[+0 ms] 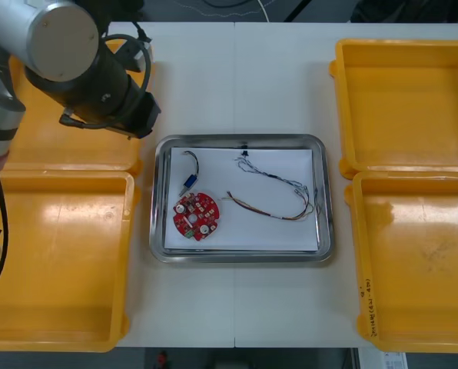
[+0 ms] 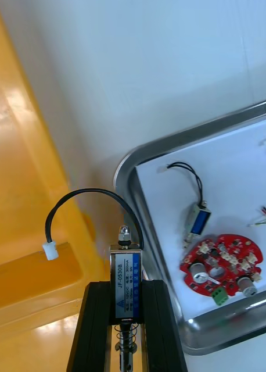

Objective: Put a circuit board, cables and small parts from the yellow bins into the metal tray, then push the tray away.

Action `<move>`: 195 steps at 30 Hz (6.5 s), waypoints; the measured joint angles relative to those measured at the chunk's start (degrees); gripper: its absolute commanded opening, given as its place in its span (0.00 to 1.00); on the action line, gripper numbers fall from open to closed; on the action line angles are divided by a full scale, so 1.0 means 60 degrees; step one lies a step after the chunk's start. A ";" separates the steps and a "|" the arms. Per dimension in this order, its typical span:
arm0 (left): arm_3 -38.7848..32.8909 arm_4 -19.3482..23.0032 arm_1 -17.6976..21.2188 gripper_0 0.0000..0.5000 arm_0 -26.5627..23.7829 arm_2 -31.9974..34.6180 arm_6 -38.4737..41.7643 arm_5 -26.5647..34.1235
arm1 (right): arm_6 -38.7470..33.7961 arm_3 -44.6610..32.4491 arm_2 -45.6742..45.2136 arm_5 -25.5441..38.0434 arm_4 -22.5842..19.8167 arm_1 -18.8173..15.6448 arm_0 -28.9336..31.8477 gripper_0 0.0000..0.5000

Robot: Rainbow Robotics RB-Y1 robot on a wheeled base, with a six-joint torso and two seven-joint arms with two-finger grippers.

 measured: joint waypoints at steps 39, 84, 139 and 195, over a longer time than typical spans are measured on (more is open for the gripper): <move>0.3210 -0.0117 -0.1277 0.01 -0.1082 -0.3718 0.2697 -0.3254 | -0.4989 -0.1319 -0.0190 0.0000 -0.1475 -0.0743 0.2141 1.00; 0.3090 0.0128 -0.1329 1.00 -0.1127 -0.3160 0.2691 -0.1893 | -0.5748 -0.1494 -0.0414 0.0000 -0.1982 -0.1049 0.2250 1.00; -0.2093 0.0920 0.2226 1.00 0.4182 0.2819 -0.0668 0.0381 | -0.4934 -0.2395 1.2111 -0.2222 -0.0865 -0.0581 -0.3763 1.00; -0.2509 0.1320 0.2601 1.00 0.5755 0.3753 -0.0657 0.0368 | -0.1786 0.1199 1.5716 -0.4191 0.1602 0.1219 -0.4543 1.00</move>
